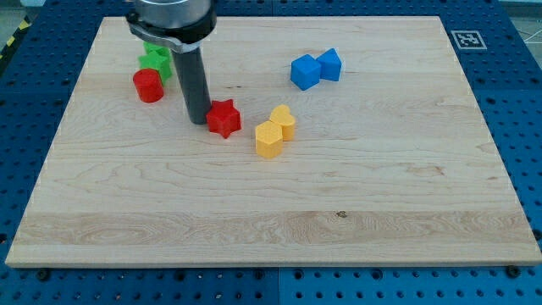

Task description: Point your arm towards the red circle

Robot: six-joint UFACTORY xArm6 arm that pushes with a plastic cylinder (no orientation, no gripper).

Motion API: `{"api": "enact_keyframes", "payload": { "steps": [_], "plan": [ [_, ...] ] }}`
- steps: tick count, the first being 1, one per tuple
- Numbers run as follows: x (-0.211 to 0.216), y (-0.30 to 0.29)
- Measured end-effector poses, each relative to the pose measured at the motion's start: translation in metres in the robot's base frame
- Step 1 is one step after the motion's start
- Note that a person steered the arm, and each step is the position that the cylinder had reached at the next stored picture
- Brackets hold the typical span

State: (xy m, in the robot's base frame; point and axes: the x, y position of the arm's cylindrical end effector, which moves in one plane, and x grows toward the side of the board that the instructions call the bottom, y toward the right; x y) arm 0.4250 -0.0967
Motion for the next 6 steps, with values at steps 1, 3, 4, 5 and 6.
{"api": "enact_keyframes", "payload": {
  "steps": [1,3,4,5,6],
  "plan": [
    [0.015,0.016],
    [0.019,-0.093],
    [-0.006,-0.176],
    [-0.039,-0.198],
    [-0.065,-0.197]
  ]
}}
